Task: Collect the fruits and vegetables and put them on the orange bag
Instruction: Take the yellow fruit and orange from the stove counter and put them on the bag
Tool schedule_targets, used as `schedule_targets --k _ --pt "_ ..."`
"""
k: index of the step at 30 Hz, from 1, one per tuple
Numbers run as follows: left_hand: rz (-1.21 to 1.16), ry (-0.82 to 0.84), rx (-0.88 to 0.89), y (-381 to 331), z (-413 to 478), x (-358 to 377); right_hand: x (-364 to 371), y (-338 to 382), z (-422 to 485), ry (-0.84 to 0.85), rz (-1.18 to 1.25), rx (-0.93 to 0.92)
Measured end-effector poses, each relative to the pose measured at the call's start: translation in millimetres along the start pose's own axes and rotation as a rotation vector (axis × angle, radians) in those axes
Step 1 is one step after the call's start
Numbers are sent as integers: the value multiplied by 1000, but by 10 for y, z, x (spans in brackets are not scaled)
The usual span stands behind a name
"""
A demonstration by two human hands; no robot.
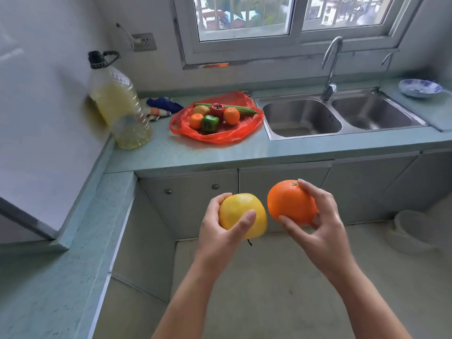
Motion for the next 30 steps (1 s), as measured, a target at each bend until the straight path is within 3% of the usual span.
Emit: schedule_targets --k 13,22,30 --pt "-31 -39 -114 421 1540 -197 511 -805 1269 28 9 106" --pt "3 -114 -129 586 3097 -829 1638 -959 2680 144 -51 59" --pt "90 -42 -168 715 3778 -858 1874 -1447 3194 108 -84 154"
Point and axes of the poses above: each hand's wrist, its own z-axis towards the middle knuckle, its own x-axis out of the palm, y = z × x, the point moved 7 cm from there along z, towards the middle knuckle, and after that the axes turned 12 degrees about z, right-handed, at the moved point
